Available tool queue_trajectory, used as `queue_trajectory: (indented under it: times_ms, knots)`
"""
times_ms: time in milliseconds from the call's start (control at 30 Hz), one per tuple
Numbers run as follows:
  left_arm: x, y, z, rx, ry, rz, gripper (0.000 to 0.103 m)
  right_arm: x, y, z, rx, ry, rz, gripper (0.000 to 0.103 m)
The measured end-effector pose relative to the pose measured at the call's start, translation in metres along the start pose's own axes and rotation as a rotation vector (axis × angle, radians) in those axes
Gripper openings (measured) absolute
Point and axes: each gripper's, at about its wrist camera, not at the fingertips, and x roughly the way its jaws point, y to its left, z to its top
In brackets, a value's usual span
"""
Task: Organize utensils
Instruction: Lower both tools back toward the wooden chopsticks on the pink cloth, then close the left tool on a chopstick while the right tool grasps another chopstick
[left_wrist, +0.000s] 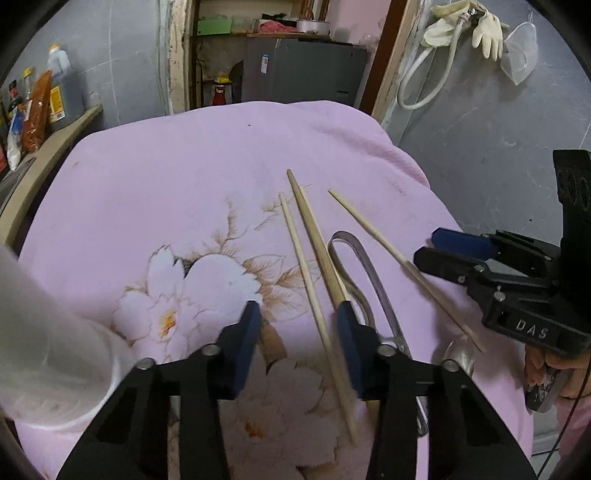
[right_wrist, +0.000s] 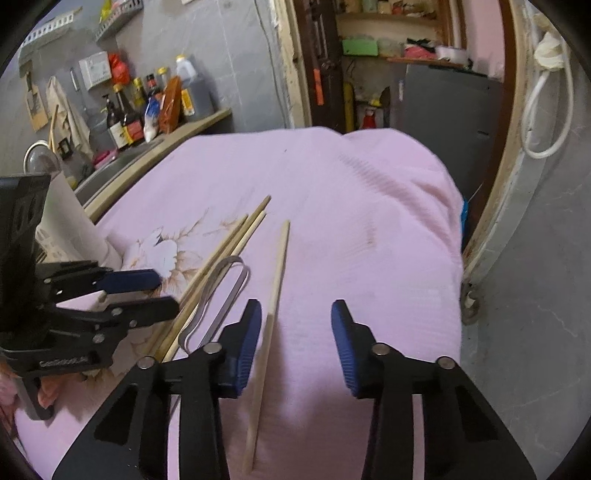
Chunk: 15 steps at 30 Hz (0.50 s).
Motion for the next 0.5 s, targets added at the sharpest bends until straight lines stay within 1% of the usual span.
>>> queue_trajectory:
  times_ms: [33,133,300,500]
  knots:
    - [0.002,0.0,0.003,0.0,0.006,0.0,0.027,0.003,0.0,0.001,-0.003,0.01,0.004,0.031]
    - [0.008,0.004,0.009,-0.013,0.026,-0.009,0.022,0.008,0.0,0.004,-0.009,0.035,0.018,0.026]
    - [0.013,0.007,0.016,-0.049,0.059,-0.036,0.017,0.019,0.002,0.011,-0.023,0.078,0.04,0.02]
    - [0.017,0.008,0.024,-0.058,0.083,-0.04,0.012,0.033,0.0,0.023,-0.007,0.138,0.04,0.019]
